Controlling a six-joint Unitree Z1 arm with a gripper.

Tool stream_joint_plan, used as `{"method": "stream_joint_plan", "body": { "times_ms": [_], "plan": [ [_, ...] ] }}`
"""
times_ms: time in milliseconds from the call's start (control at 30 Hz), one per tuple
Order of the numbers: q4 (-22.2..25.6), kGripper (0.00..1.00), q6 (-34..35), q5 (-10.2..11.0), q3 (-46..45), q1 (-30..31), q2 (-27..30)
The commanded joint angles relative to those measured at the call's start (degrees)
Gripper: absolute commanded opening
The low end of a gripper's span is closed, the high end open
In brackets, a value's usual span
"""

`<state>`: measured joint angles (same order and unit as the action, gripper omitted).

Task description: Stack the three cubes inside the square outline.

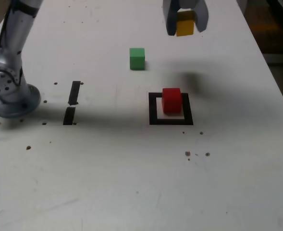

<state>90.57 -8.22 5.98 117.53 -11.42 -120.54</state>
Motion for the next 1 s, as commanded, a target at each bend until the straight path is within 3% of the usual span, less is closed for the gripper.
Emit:
{"method": "stream_joint_plan", "body": {
  "times_ms": [0,167,333,567,967],
  "plan": [
    [0.78,0.23,3.38,-0.16,-2.82,6.81,2.03],
    [0.50,0.23,10.04,-1.52,-7.94,15.27,3.93],
    [-0.65,0.23,13.72,-3.35,-11.32,18.91,3.30],
    [-3.84,0.23,15.16,-4.65,-14.82,20.12,1.28],
    [-8.01,0.23,15.16,-4.06,-18.05,19.33,-0.29]
  ]
}}
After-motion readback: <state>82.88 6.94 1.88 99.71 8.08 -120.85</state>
